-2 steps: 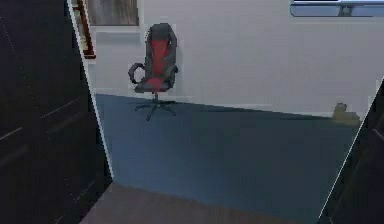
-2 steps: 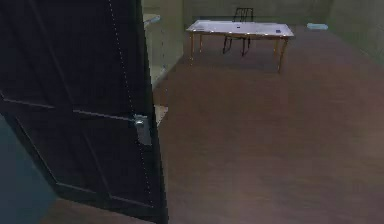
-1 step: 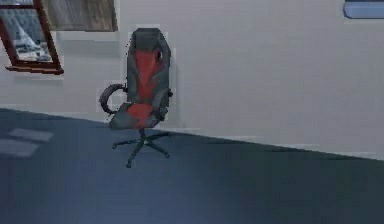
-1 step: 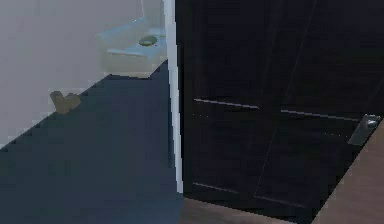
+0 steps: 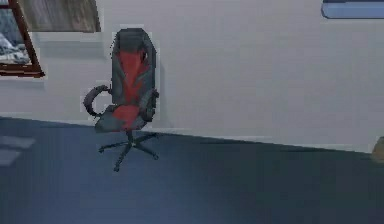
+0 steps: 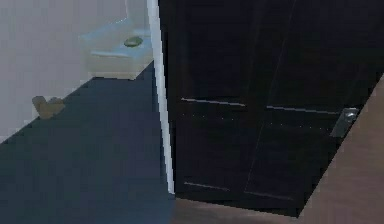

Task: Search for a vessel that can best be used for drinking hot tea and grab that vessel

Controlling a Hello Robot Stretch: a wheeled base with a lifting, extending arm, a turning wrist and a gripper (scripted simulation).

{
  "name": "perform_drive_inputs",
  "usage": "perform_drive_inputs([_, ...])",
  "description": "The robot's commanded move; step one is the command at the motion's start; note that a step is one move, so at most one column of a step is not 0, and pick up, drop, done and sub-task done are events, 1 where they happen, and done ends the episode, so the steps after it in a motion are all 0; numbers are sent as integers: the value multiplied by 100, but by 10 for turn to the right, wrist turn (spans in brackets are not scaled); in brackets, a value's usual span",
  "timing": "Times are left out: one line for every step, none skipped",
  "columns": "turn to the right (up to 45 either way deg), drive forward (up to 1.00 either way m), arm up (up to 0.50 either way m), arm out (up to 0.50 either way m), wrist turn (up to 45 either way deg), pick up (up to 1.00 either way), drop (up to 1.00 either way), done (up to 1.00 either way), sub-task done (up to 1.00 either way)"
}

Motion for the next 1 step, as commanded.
perform_drive_inputs([0, 40, 0, 0, 0, 0, 0, 0, 0])
